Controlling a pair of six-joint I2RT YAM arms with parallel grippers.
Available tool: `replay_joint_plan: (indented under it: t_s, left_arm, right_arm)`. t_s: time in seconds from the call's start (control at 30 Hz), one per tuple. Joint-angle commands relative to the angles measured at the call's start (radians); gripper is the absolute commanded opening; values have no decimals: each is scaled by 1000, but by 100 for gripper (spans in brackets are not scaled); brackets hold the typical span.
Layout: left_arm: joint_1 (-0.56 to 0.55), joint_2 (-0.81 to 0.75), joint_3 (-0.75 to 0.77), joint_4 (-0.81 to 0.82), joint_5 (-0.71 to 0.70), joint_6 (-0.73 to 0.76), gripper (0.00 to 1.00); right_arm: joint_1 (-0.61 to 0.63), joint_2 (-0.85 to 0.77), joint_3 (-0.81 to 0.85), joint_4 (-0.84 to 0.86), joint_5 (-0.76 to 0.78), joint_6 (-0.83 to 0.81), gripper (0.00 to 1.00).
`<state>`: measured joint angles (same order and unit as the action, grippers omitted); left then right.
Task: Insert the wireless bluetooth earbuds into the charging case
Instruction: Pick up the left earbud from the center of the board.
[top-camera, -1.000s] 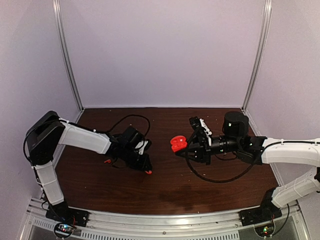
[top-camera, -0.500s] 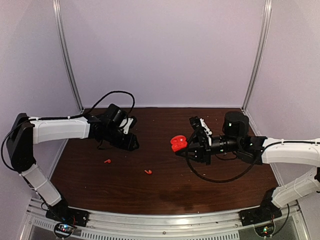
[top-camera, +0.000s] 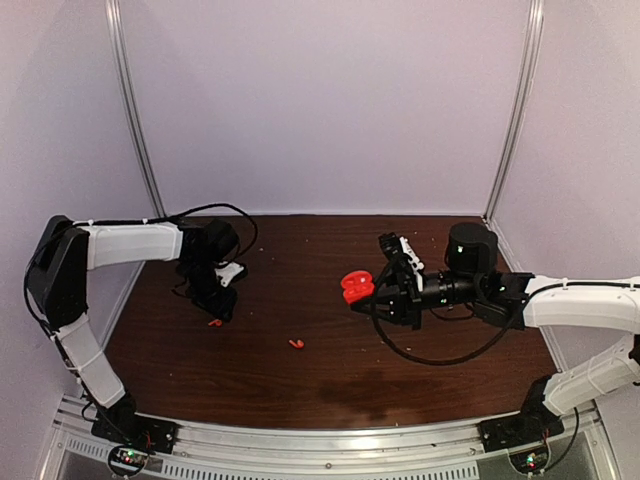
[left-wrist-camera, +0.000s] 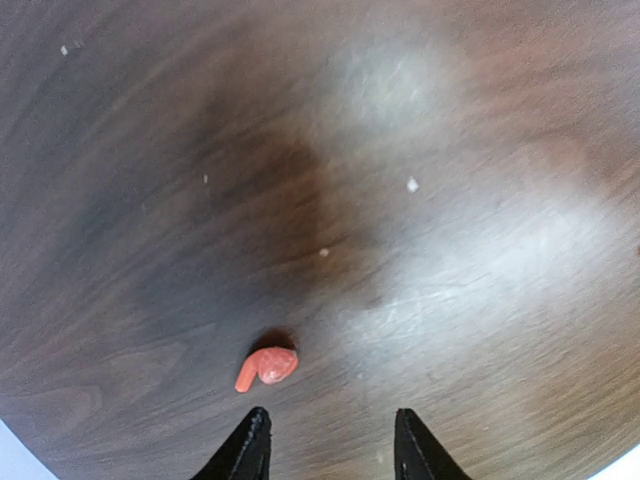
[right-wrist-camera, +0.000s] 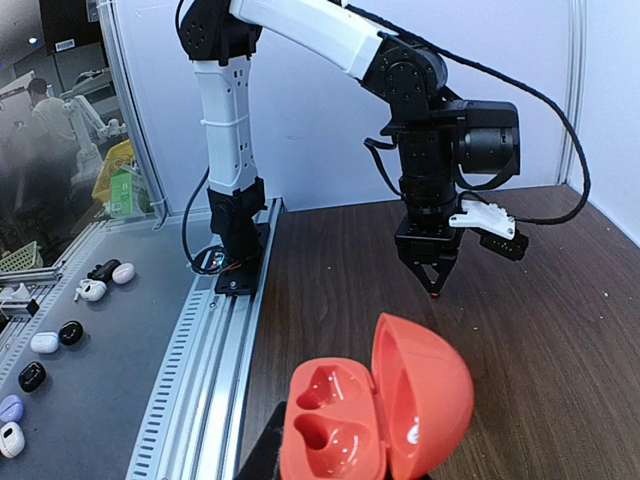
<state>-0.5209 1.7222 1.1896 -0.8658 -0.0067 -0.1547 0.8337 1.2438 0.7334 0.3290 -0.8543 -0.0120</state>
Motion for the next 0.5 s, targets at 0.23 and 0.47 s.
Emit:
replay_joint_plan:
  t_s: [0.23, 0.47]
  left_arm:
    - [2, 72, 30, -35, -76, 78, 49]
    - [44, 95, 15, -1, -57, 74, 49]
  right_arm:
    - [5, 5, -3, 12, 1, 12, 4]
    - [5, 3, -4, 10, 3, 12, 4]
